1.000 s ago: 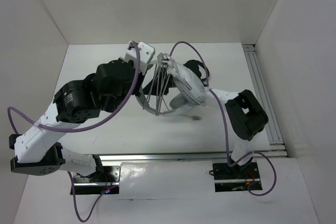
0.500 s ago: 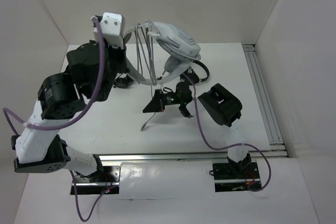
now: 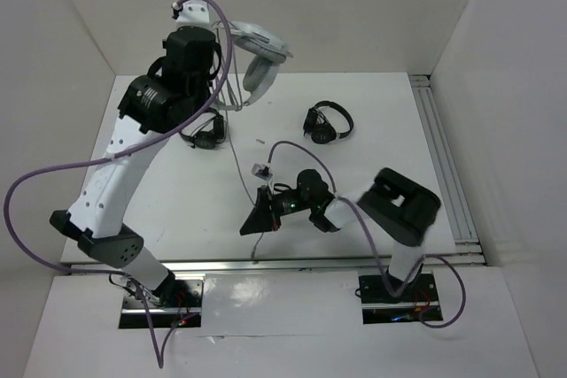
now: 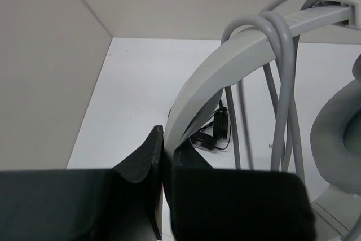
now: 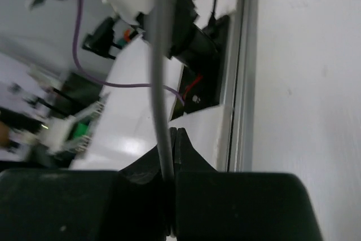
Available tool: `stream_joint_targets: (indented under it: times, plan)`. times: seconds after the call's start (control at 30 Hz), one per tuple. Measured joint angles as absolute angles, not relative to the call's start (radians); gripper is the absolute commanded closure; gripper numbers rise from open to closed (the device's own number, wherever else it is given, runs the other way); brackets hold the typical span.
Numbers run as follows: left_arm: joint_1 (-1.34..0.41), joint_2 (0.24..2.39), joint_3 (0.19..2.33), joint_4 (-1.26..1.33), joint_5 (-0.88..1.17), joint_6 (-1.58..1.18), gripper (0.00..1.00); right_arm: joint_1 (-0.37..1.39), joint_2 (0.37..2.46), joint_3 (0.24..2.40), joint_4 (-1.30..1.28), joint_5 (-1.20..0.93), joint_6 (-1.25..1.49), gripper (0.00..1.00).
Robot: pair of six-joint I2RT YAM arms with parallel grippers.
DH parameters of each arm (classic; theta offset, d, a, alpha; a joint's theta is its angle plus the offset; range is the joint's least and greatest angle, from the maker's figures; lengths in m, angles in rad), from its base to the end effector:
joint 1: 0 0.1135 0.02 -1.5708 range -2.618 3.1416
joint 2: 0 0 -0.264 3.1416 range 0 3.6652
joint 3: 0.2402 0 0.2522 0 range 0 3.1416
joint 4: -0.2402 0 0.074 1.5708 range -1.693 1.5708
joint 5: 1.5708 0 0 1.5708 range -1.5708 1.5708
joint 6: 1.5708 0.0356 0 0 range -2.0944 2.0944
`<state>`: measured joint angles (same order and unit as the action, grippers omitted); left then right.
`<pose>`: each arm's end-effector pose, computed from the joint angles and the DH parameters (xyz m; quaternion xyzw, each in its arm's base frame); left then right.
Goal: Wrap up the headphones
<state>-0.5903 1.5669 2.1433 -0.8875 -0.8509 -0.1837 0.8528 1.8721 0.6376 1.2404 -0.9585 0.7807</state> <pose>0.2512 -0.1361 0.5315 -0.0895 0.7700 0.1064 0.6227 0.1953 0.2679 0.1547 -0.3493 0.6134 0.6813 0.1938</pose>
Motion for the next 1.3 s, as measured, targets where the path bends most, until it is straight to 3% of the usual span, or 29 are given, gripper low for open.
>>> stream_joint_targets:
  times: [0.17,0.37,0.63,0.83,1.1,1.3]
  plan:
    - [-0.501,1.591,1.993,-0.821,-0.832,-0.240,1.00,0.976,1.508,0.640,0.967,-0.829,0.510,1.00]
    - [-0.358,1.567,1.640,-0.778,-0.722,-0.316,1.00,1.045,1.178,0.715,0.456,-0.474,0.197,1.00]
    - [-0.283,1.523,1.544,-0.788,-0.614,-0.335,1.00,1.043,1.114,0.832,0.023,-0.166,-0.001,1.00]
    - [-0.295,1.459,1.528,-0.757,-0.552,-0.305,1.00,1.050,1.074,0.954,-0.143,0.093,-0.112,1.00]
    - [-0.514,1.396,1.295,-0.715,-0.512,-0.253,1.00,1.051,1.111,1.074,-0.160,0.413,-0.276,1.00]
    - [-0.683,1.349,1.150,-0.660,-0.501,-0.234,1.00,0.998,1.219,1.119,-0.181,0.443,-0.392,1.00]
